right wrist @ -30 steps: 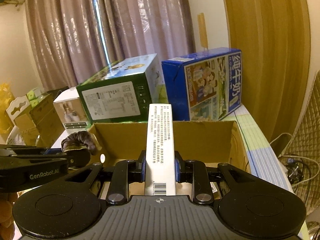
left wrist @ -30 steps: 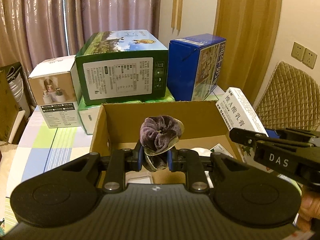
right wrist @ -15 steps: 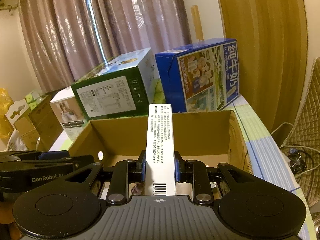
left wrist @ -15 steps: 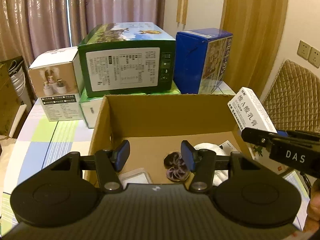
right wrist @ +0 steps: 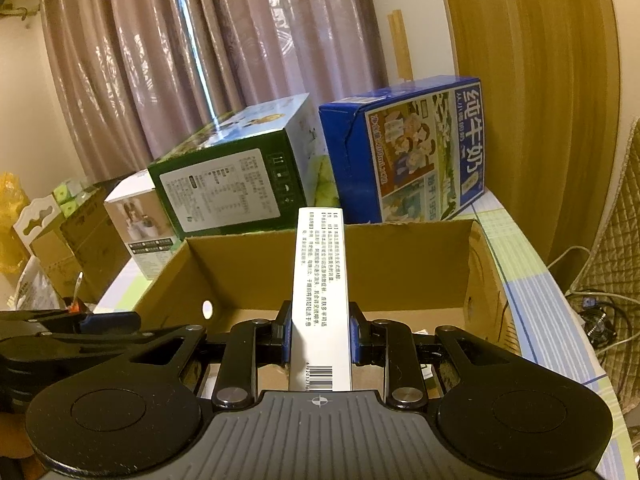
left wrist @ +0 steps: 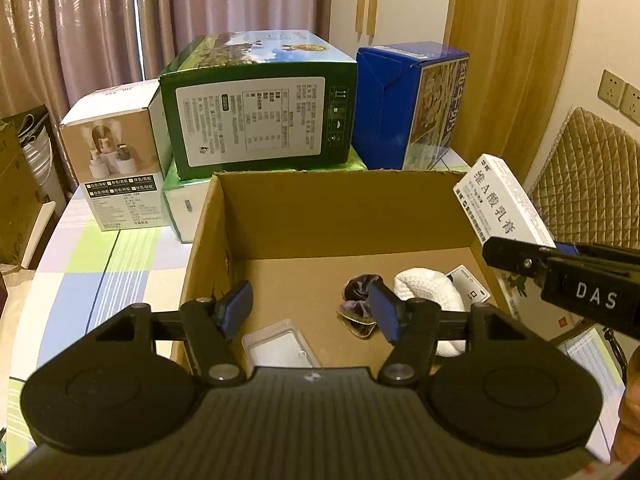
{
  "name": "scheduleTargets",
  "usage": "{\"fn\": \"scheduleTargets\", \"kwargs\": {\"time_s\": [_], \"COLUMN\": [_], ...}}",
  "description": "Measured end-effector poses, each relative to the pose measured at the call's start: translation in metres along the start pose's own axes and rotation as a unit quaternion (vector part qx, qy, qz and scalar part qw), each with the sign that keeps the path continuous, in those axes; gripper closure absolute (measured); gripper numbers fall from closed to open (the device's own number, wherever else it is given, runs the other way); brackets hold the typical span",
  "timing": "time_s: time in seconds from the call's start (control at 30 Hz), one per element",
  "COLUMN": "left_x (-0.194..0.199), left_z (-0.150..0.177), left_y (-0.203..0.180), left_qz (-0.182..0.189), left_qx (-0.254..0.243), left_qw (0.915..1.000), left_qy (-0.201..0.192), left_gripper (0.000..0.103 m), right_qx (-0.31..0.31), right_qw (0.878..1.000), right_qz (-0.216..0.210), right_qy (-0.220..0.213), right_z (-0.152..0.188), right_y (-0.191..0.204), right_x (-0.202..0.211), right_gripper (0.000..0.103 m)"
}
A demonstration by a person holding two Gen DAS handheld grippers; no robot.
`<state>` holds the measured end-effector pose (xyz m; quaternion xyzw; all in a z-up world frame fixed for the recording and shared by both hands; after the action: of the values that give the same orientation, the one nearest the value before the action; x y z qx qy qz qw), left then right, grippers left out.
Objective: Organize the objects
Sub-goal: 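Open the left tool over the box while the right tool releases the toothpaste box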
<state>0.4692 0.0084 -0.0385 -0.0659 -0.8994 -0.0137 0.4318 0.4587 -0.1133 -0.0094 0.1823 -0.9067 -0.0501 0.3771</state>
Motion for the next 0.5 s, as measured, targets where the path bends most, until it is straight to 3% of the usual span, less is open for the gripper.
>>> {"fn": "scheduleTargets", "kwargs": {"time_s": [0.3,0.33,0.37,0.4,0.5], "left_x": [-0.002,-0.002,-0.003,-0.003,-0.004], "left_z": [0.003,0.004,0.005,0.007,0.010], "left_y": [0.003,0.005,0.007,0.009,0.015], "left_qz": [0.000,-0.001,-0.003,-0.003,-0.005], "left_qx": [0.006,0.006,0.007,0.008,0.012], "left_qw": [1.0000,1.0000,1.0000,0.9999,0.9999], "left_qy": [0.003,0.004,0.006,0.007,0.009], "left_gripper": [0.041,0.041,0.041,0.041,0.041], "right_qx": [-0.010,-0.014,-0.040,-0.040,-0.064], "right_qw": [1.000,1.000,0.999,0.999,0.997], "right_qz": [-0.009,-0.016,-0.031,-0.031,-0.033], "right_qy": [-0.011,-0.016,-0.020,-0.020,-0.030], "right_z": [-0.003,-0.003,-0.003,-0.003,-0.005], "right_y": [0.008,0.008,0.003,0.003,-0.008], "right_x": [-0.005,-0.006,-0.007,-0.007,-0.004], "right_gripper": [0.078,0.072,0.051,0.038,0.038]}}
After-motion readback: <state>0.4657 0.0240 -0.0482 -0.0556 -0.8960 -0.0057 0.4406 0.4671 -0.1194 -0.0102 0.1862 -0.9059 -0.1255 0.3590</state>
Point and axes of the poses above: each gripper's, at about its wrist camera, not at the fingertips, and x roughly against the way its jaws point, y to its left, z to its underside, the point moved 8 cm from there along -x, roughly the way its jaws point, and after that the axes turned 9 degrees about y, right-handed, at the moved point
